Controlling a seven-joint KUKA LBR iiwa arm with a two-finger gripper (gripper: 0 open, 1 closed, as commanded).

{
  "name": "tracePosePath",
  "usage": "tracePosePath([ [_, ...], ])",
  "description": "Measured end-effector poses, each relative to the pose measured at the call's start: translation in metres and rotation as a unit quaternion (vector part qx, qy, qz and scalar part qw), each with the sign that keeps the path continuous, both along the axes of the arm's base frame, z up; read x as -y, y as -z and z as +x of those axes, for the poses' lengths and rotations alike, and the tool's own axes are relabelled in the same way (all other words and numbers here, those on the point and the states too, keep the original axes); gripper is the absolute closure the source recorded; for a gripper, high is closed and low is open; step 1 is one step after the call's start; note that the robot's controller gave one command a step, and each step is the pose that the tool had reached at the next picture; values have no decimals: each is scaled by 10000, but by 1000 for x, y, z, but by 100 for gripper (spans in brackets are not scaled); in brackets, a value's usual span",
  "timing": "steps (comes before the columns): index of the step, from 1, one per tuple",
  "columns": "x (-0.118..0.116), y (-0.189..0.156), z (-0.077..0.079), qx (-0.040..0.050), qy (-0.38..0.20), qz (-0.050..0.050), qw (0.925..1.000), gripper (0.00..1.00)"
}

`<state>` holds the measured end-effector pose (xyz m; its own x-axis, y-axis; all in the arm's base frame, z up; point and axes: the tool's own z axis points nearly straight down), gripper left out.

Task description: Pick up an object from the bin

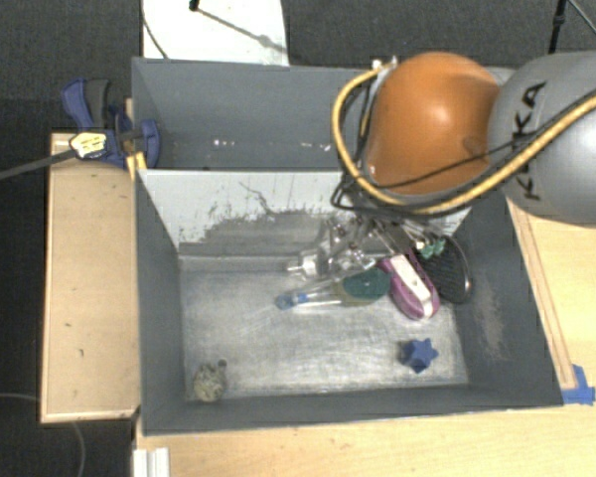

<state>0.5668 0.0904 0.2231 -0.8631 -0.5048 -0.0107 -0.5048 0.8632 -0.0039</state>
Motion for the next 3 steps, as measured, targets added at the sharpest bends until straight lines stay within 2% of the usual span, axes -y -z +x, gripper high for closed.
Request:
tracePosePath([
  [1, 0, 5, -1, -43, 17, -2, 10000, 0],
  [2, 15, 95, 9, -76, 631, -7, 9980, 0],
  [3, 22, 141, 28, 31, 289, 48, 9996, 0],
])
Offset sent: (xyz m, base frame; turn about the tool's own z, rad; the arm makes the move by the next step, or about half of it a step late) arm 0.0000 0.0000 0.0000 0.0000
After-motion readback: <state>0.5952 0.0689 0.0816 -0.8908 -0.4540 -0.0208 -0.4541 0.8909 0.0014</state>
